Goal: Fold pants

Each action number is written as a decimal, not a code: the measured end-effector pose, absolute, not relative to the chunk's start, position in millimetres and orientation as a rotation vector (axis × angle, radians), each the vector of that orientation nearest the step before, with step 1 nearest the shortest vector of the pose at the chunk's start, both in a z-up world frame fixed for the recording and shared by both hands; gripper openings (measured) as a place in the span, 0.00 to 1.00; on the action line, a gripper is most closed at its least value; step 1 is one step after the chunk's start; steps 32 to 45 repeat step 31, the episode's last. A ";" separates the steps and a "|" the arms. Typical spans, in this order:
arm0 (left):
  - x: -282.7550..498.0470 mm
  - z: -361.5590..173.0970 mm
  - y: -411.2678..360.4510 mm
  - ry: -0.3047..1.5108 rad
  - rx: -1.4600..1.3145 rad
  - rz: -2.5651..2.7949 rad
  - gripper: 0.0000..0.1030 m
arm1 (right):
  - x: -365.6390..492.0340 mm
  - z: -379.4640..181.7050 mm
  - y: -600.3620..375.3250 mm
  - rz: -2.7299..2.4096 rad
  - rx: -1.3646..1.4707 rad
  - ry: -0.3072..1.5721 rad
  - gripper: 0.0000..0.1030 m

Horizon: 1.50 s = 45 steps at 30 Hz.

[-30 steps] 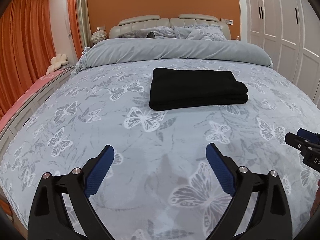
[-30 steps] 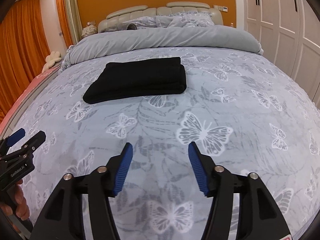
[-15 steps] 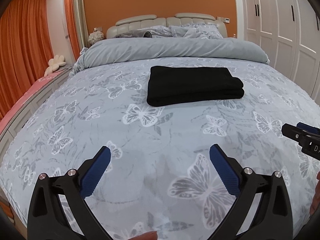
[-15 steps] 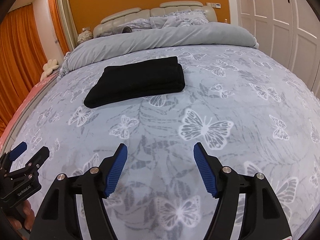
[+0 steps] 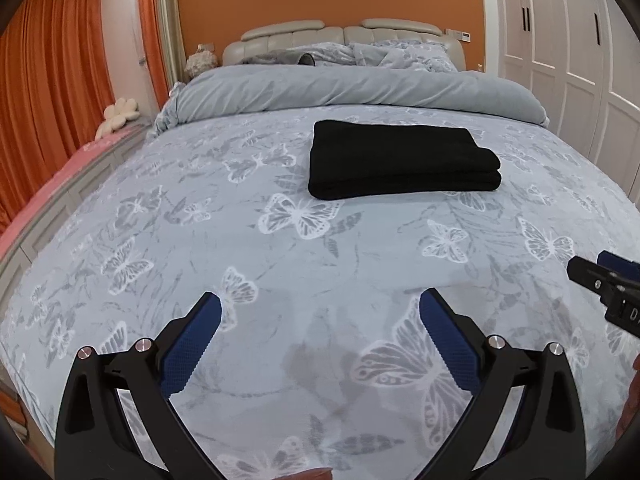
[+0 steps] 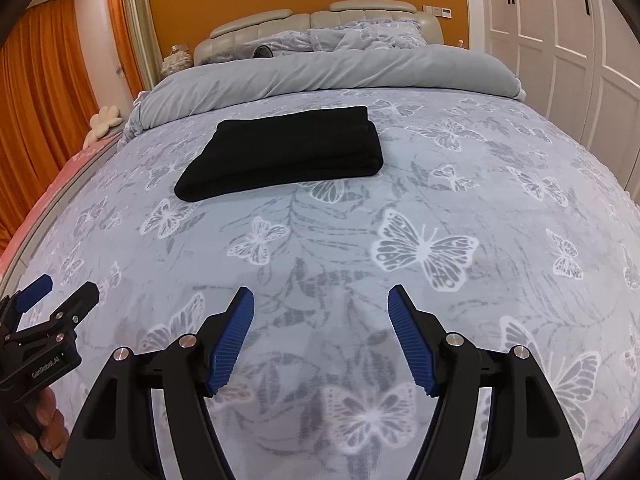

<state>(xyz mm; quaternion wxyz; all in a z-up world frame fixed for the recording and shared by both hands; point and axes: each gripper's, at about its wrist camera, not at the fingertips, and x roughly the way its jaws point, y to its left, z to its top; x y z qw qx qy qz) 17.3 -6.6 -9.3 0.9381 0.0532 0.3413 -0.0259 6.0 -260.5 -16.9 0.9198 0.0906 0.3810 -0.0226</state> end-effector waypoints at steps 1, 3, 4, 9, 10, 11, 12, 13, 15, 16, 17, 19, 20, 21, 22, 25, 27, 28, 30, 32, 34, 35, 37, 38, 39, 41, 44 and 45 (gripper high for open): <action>18.4 -9.9 -6.0 0.703 0.099 -0.061 0.95 | 5.9 -17.4 -259.5 -0.045 0.183 0.784 0.66; 19.7 -10.1 -5.7 0.703 0.096 -0.064 0.95 | 5.6 -18.3 -257.9 -0.044 0.176 0.786 0.66; 19.7 -10.0 -6.3 0.700 0.101 -0.065 0.95 | 5.7 -18.7 -257.8 -0.044 0.174 0.787 0.66; 19.3 -9.5 -9.0 0.701 0.092 -0.096 0.95 | 5.1 -19.3 -256.8 -0.046 0.171 0.786 0.66; 19.4 -10.2 -9.5 0.704 0.091 -0.097 0.95 | 5.4 -19.1 -257.2 -0.046 0.173 0.786 0.66; 19.7 -11.1 -10.1 0.704 0.094 -0.091 0.95 | 5.2 -19.7 -256.9 -0.047 0.171 0.787 0.66; 19.6 -12.2 -10.2 0.699 0.093 -0.079 0.95 | 5.2 -19.7 -257.0 -0.046 0.172 0.787 0.66; 20.2 -12.8 -9.7 0.693 0.088 -0.064 0.95 | 5.0 -19.7 -256.7 -0.047 0.171 0.787 0.66; 20.0 -13.4 -7.5 0.682 0.070 -0.053 0.95 | 4.7 -20.7 -256.7 -0.049 0.168 0.787 0.66; 20.5 -13.1 -6.5 0.680 0.063 -0.052 0.95 | 4.7 -21.6 -256.9 -0.049 0.165 0.790 0.66; 20.9 -12.4 -5.4 0.678 0.055 -0.055 0.95 | 4.3 -22.2 -257.0 -0.049 0.163 0.790 0.66; 20.5 -11.1 -4.7 0.666 0.058 -0.043 0.95 | 4.4 -22.1 -256.6 -0.048 0.163 0.789 0.66; 20.3 -10.8 -5.0 0.662 0.064 -0.038 0.95 | 4.3 -22.6 -256.3 -0.048 0.160 0.789 0.66; 20.5 -11.0 -5.5 0.666 0.070 -0.038 0.95 | 4.4 -23.4 -256.7 -0.049 0.158 0.790 0.66; 21.6 -12.0 -6.3 0.681 0.075 -0.038 0.95 | 4.4 -23.4 -256.7 -0.049 0.159 0.791 0.66; 23.9 -14.7 -7.9 0.712 0.079 -0.049 0.95 | 4.0 -23.7 -257.4 -0.053 0.158 0.791 0.66; 23.7 -15.0 -8.9 0.713 0.087 -0.050 0.95 | 5.0 -23.8 -258.6 -0.055 0.154 0.791 0.67; 23.3 -15.2 -8.7 0.712 0.087 -0.048 0.95 | 5.0 -24.1 -259.1 -0.058 0.151 0.791 0.68; 23.3 -15.7 -8.6 0.717 0.084 -0.053 0.95 | 5.1 -23.9 -259.2 -0.065 0.146 0.787 0.71; 23.7 -16.1 -8.4 0.721 0.083 -0.056 0.95 | 5.3 -24.0 -259.8 -0.066 0.143 0.787 0.71; 23.7 -16.1 -8.4 0.721 0.083 -0.056 0.95 | 5.3 -24.0 -259.8 -0.066 0.143 0.787 0.71; 23.7 -16.1 -8.4 0.721 0.083 -0.056 0.95 | 5.3 -24.0 -259.8 -0.066 0.143 0.787 0.71; 23.7 -16.1 -8.4 0.721 0.083 -0.056 0.95 | 5.3 -24.0 -259.8 -0.066 0.143 0.787 0.71; 23.7 -16.1 -8.4 0.721 0.083 -0.056 0.95 | 5.3 -24.0 -259.8 -0.066 0.143 0.787 0.71; 23.7 -16.1 -8.4 0.721 0.083 -0.056 0.95 | 5.3 -24.0 -259.8 -0.066 0.143 0.787 0.71; 23.7 -16.1 -8.4 0.721 0.083 -0.056 0.95 | 5.3 -24.0 -259.8 -0.066 0.143 0.787 0.71; 23.7 -16.1 -8.4 0.721 0.083 -0.056 0.95 | 5.3 -24.0 -259.8 -0.066 0.143 0.787 0.71; 23.7 -16.1 -8.4 0.721 0.083 -0.056 0.95 | 5.3 -24.0 -259.8 -0.066 0.143 0.787 0.71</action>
